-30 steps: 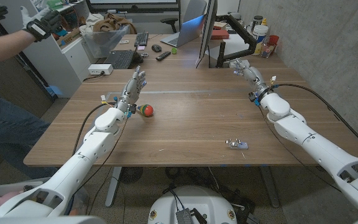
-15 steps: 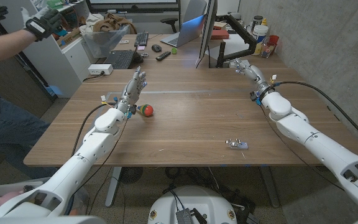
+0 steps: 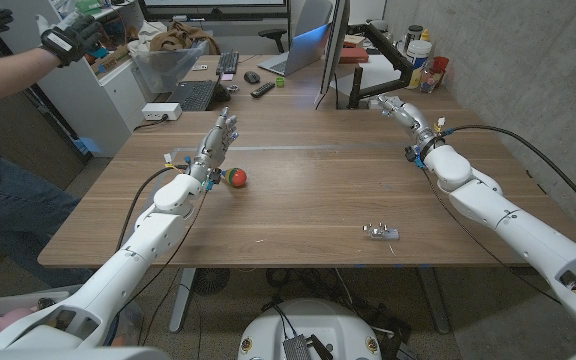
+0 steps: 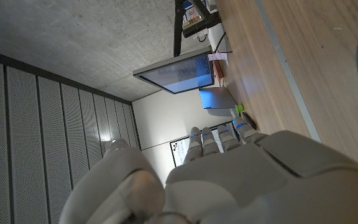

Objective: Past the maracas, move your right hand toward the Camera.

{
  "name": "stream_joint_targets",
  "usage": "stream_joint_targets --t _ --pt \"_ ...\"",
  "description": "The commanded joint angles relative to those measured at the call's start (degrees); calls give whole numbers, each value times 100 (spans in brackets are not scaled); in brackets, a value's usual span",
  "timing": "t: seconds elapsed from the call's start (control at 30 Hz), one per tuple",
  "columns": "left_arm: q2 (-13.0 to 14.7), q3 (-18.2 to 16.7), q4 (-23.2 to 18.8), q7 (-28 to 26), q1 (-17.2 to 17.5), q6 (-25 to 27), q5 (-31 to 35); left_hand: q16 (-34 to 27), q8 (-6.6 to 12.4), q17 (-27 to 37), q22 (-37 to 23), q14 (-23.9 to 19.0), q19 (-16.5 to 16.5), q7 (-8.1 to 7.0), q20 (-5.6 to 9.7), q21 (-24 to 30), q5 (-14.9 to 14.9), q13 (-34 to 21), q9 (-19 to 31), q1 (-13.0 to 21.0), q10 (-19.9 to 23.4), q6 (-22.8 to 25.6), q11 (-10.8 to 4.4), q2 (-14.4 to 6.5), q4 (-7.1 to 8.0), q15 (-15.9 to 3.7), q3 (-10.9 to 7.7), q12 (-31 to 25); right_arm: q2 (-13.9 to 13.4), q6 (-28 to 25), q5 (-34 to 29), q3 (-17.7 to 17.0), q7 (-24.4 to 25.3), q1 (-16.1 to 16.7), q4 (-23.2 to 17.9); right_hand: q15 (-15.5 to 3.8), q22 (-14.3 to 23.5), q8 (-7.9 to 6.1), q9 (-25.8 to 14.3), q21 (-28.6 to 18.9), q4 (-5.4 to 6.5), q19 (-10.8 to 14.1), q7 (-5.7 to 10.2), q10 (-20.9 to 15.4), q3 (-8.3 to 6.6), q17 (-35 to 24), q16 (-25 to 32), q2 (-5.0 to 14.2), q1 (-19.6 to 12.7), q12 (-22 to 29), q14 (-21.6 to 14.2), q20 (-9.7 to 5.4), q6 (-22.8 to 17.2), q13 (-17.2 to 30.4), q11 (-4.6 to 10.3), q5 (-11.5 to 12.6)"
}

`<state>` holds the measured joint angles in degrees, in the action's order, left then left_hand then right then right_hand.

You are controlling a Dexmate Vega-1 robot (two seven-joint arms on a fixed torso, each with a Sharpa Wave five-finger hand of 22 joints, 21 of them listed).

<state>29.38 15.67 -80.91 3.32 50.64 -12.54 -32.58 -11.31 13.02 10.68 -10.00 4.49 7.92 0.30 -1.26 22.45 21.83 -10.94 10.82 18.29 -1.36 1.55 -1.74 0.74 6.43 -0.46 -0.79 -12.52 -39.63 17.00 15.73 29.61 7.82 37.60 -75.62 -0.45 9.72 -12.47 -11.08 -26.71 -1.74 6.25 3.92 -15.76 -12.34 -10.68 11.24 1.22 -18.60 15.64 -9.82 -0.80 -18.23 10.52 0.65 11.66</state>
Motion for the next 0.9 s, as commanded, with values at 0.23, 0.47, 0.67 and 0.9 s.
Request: stream_joint_targets --t 0.23,0.47,0.67,0.9 --pt "51 13 -137 -34 55 -11 19 -22 50 9 -18 -42 11 -23 17 -37 34 -2 6 43 76 197 -24 -39 14 -16 37 -17 -207 -211 -487 18 216 36 -185 10 29 -45 -8 92 -75 -67 112 -80 -41 11 -18 2 -114 -28 2 97 -120 22 66 35" --pt "79 -3 -197 -59 89 -19 14 -22 47 9 -19 -52 1 -27 21 -46 34 -2 6 47 92 211 -27 -41 13 -30 44 -19 -243 -280 -622 25 254 25 -224 40 30 -42 -8 145 -88 -132 135 -92 -45 11 -18 8 -125 -34 -2 105 -145 22 77 35" --pt "96 -10 -216 -68 103 -3 2 -19 43 9 -19 -53 1 -37 17 -61 35 -2 6 51 96 228 -34 -46 12 -32 52 -15 -254 -359 -772 50 320 -1 -222 38 30 -31 -8 167 -103 -114 140 -97 -57 12 -20 28 -142 -42 -2 203 -149 23 71 37" --pt "129 3 -236 -103 89 74 26 -17 39 8 -20 -56 -4 -52 8 -72 35 -2 6 54 103 240 -39 -50 11 -32 59 -14 -266 -453 -1002 104 419 -43 -196 54 29 -23 -9 207 -130 -119 177 -126 -76 15 -20 50 -179 -43 -12 301 -166 24 99 38"
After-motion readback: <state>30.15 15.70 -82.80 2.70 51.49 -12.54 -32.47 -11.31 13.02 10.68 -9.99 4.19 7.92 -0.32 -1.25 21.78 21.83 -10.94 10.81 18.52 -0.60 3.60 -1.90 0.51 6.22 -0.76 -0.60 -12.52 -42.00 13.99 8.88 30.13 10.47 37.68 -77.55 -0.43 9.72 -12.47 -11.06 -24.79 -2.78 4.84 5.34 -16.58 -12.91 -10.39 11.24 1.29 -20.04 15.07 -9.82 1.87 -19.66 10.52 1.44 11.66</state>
